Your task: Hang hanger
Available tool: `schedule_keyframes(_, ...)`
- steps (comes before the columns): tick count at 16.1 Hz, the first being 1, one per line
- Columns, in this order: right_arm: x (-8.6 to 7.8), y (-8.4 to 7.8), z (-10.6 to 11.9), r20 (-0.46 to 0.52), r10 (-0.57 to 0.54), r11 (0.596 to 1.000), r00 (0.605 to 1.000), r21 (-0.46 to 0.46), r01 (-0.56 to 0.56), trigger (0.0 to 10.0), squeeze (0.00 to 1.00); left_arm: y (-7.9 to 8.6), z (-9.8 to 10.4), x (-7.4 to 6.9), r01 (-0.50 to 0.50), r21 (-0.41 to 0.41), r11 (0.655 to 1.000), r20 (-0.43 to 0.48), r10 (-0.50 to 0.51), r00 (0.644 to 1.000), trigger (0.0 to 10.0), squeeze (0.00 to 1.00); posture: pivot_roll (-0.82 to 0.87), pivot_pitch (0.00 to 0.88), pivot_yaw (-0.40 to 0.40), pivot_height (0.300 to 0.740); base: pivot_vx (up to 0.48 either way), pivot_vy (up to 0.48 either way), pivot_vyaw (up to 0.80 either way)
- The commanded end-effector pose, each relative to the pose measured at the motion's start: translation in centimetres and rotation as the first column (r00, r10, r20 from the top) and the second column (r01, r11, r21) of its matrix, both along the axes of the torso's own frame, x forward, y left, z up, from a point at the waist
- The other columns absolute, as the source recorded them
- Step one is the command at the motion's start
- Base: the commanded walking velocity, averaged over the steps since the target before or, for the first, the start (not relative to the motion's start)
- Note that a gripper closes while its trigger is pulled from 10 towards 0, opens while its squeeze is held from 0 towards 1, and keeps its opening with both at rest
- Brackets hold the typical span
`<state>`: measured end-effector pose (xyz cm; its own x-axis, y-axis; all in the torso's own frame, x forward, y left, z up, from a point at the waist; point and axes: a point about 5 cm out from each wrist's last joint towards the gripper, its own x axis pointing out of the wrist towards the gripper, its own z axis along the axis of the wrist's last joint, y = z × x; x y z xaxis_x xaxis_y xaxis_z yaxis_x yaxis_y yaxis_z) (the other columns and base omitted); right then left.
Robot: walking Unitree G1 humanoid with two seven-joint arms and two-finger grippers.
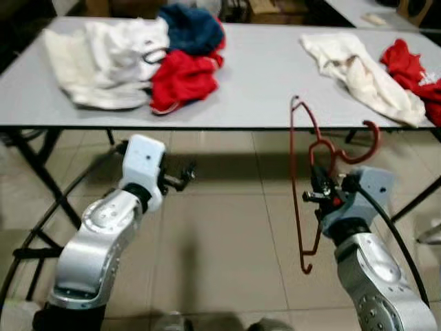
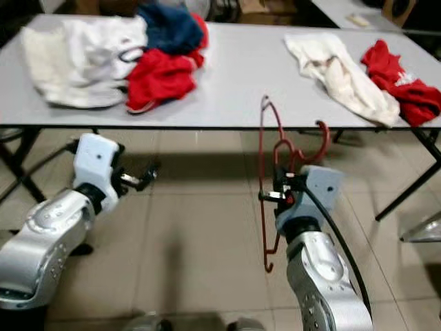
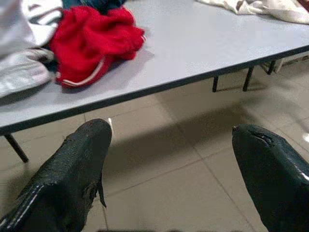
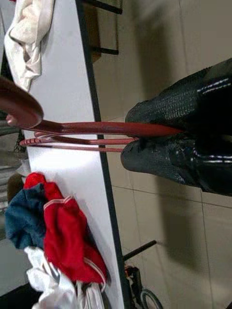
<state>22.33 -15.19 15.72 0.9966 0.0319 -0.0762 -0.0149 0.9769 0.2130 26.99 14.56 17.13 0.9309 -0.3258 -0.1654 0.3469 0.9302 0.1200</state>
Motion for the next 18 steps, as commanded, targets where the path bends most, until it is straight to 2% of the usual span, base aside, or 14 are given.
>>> schedule_keyframes(1, -0.1, -0.6, 0.3, 0.012, -0.028, 1.000, 1.000, -0.012, 0.028, 10.0, 0.00, -0.9, 0.4, 0.0, 0.040, 0.002, 0.999, 0.020, -0.040, 0.999, 10.0, 0.00, -0.01, 0.085, -0.015, 0.740, 0.000, -0.480, 0.00)
schedule_keyframes(10, 0.0, -0.7, 0.1, 0.002, -0.035, 0.999, 0.999, -0.004, 0.035, 10.0, 0.00, -0.5, -0.6, 0.2, -0.018, -0.064, 0.998, -0.030, 0.016, 0.999, 10.0, 0.00, -0.02, 0.069, -0.022, 0.740, 0.000, -0.030, 0.00)
schedule_keyframes(11, 0.0, -0.6, 0.1, 0.001, -0.035, 0.999, 0.999, -0.005, 0.035, 10.0, 0.00, -0.5, -0.7, 0.2, -0.024, -0.078, 0.997, -0.039, 0.021, 0.999, 10.0, 0.27, -0.02, 0.069, -0.022, 0.740, 0.000, 0.000, 0.00)
schedule_keyframes(12, 0.1, -0.6, 0.1, 0.002, -0.034, 0.999, 0.999, -0.005, 0.034, 10.0, 0.00, -0.4, -0.7, 0.3, -0.032, -0.101, 0.994, -0.046, 0.028, 0.999, 10.0, 1.00, -0.03, 0.061, -0.020, 0.740, 0.000, 0.000, 0.00)
schedule_keyframes(16, 0.3, -0.5, 0.3, 0.017, -0.014, 1.000, 1.000, -0.004, 0.014, 10.0, 0.00, -0.2, -0.4, 0.8, -0.040, -0.096, 0.995, -0.011, 0.039, 0.999, 10.0, 1.00, -0.03, 0.043, -0.032, 0.740, 0.000, 0.000, 0.00)
schedule_keyframes(18, 0.5, -0.4, 0.3, 0.004, 0.017, 0.998, 1.000, -0.065, -0.017, 10.0, 0.00, -0.2, -0.3, 0.9, -0.044, -0.100, 0.994, 0.001, 0.044, 0.999, 10.0, 1.00, -0.03, 0.036, -0.034, 0.740, 0.000, 0.000, 0.00)
